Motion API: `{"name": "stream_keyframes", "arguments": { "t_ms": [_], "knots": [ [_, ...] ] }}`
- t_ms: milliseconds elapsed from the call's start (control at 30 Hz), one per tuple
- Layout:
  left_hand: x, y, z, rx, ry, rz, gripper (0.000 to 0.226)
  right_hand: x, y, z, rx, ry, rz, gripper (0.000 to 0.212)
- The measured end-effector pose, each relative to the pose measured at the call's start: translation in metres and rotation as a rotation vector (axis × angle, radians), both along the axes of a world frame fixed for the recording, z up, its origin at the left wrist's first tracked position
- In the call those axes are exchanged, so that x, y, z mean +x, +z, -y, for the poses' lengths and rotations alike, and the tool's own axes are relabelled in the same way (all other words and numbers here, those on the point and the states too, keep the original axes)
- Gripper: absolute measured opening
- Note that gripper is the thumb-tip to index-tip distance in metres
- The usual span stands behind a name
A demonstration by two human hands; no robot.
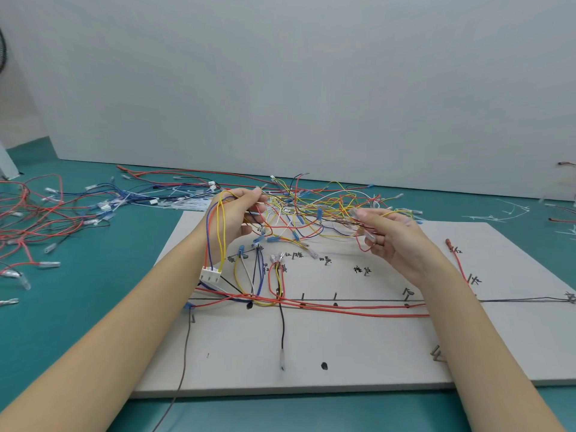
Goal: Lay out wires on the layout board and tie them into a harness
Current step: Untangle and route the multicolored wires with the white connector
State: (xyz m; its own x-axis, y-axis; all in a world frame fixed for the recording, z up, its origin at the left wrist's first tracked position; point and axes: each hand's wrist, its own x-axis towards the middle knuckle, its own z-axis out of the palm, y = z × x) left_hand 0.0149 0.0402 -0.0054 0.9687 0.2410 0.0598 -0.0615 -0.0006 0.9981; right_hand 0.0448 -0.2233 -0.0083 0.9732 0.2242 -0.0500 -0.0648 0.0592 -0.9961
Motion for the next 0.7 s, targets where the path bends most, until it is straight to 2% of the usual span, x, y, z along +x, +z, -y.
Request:
{"name": "stream_keyframes", "arguments": {
  "t_ms": [67,233,367,533,600,700],
  "knots": [
    [0.001,0.0,-0.001,-0.018,-0.015,0.003,0.024,0.0,0.0,0.002,-0.001,0.01,0.0,0.026],
    [0.003,0.005,-0.007,-0.118,0.0,-0.023,0.029,0.005,0.001,0.009,0.137,-0.12,-0.008,0.018],
    [0.002,0.008,-0.015,-0.197,0.024,-0.069,0.041,0.009,0.001,0.012,0.196,-0.221,-0.011,0.011],
    [0.001,0.01,-0.024,-0.262,0.139,-0.037,0.048,0.014,-0.001,0.022,0.336,-0.356,-0.073,0.005],
    [0.002,0.013,-0.033,-0.375,0.164,-0.017,0.047,0.017,-0.002,0.031,0.433,-0.385,-0.126,0.008],
    [0.002,0.017,-0.043,-0.561,0.119,-0.009,0.047,0.019,-0.006,0.036,0.471,-0.381,-0.172,0.011]
  ]
}}
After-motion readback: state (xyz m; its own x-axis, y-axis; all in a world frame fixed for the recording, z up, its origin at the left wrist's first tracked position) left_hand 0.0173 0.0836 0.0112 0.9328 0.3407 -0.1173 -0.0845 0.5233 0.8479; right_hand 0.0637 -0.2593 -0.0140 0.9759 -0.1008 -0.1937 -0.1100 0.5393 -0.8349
